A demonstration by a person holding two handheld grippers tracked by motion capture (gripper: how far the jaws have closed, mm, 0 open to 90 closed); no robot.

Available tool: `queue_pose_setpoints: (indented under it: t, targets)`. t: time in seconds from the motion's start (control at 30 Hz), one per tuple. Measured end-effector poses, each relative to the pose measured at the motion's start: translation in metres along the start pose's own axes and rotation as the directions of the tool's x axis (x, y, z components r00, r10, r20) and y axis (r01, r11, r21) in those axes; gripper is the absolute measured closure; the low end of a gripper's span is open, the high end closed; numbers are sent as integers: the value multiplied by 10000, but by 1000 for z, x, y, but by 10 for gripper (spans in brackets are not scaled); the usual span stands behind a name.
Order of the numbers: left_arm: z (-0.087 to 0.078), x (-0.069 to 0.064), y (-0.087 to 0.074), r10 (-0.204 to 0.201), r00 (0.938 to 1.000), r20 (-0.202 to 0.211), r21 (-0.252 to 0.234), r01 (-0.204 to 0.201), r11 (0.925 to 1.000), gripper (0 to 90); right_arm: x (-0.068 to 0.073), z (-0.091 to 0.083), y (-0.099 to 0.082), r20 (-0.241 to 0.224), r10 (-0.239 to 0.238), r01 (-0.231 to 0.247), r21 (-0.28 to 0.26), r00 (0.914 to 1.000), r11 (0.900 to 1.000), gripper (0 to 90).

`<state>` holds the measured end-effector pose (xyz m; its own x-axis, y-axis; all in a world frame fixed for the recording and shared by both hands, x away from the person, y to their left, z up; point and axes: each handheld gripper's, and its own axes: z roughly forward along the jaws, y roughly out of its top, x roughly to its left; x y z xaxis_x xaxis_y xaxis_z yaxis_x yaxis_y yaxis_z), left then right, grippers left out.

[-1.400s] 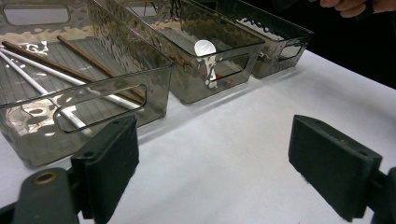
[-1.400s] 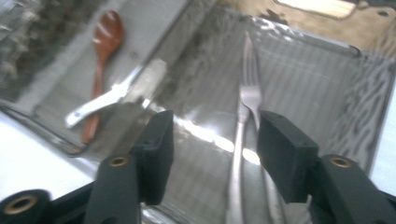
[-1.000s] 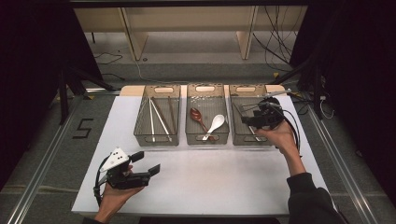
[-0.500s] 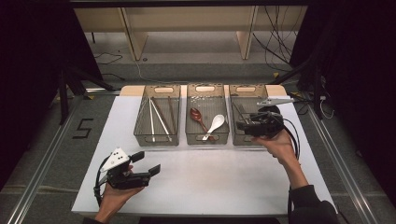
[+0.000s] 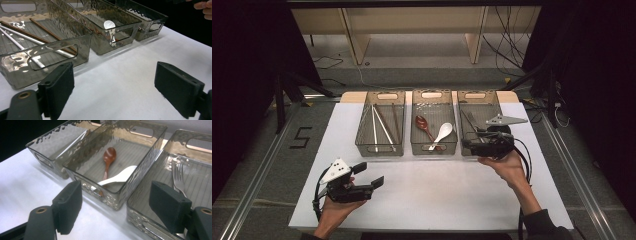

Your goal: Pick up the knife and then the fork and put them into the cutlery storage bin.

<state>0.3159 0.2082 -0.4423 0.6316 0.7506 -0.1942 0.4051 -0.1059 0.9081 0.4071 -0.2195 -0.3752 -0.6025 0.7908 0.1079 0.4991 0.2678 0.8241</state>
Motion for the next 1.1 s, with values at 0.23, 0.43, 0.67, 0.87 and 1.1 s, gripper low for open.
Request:
queue_pose_setpoints:
  t: [0.23,0.43,0.67,0.87,1.1]
  targets:
    - [0,0,0,-7,10000,17,1,7,10000,157,12,-2,-11,-271,-26,17,-322,9996,9995,254]
    - [0,0,0,-22,10000,55,12,21,10000,157,20,-8,-20,-535,24,-56,-587,9986,9983,251]
    - [1,0,0,-17,10000,77,45,16,10000,157,26,-11,-32,-657,74,-117,-642,9978,9979,241]
    - [1,-1,0,-7,9999,101,75,6,10000,157,27,-14,-45,-628,157,-205,-767,9979,9968,233]
    - [2,-1,0,38,9999,163,88,-40,10000,157,29,-21,-59,-598,193,-249,-957,9980,9951,220]
